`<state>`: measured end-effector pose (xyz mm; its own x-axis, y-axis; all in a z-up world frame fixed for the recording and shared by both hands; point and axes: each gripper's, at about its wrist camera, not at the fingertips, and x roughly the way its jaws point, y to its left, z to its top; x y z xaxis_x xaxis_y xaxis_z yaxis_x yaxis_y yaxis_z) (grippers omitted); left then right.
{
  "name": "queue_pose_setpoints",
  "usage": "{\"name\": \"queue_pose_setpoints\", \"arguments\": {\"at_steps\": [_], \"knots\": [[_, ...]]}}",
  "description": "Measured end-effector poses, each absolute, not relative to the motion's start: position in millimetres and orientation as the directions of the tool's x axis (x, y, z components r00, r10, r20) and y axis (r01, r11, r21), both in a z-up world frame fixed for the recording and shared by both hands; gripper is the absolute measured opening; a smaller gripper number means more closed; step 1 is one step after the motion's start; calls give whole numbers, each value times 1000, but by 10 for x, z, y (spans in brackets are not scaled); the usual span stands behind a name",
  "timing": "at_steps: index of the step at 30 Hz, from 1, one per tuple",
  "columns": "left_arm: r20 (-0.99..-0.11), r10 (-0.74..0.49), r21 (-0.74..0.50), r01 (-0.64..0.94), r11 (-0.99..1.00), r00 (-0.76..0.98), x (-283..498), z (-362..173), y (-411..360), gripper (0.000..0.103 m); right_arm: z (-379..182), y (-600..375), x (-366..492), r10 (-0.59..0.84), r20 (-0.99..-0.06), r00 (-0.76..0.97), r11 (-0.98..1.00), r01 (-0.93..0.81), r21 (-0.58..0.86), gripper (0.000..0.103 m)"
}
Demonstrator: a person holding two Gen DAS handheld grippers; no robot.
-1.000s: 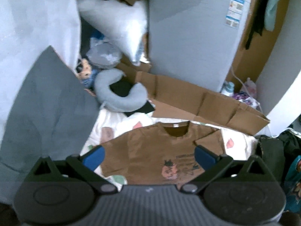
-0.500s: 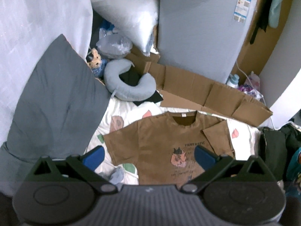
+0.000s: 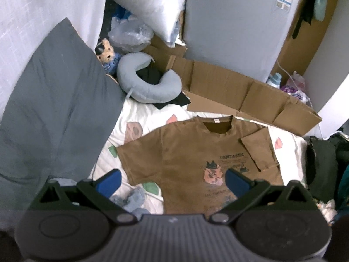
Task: Fold clothes
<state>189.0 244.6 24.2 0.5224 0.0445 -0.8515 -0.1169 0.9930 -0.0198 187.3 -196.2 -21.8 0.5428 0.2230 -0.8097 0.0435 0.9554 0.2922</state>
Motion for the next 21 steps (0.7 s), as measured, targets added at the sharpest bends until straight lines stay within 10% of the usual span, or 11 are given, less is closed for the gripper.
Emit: {"name": "queue_pose_setpoints", "arguments": {"at_steps": [21], "knots": [[-804, 64, -22, -137, 990, 591, 2119, -926, 2776, 102, -1160, -1326, 2241, 234, -784, 575, 923, 121, 364, 102]]}}
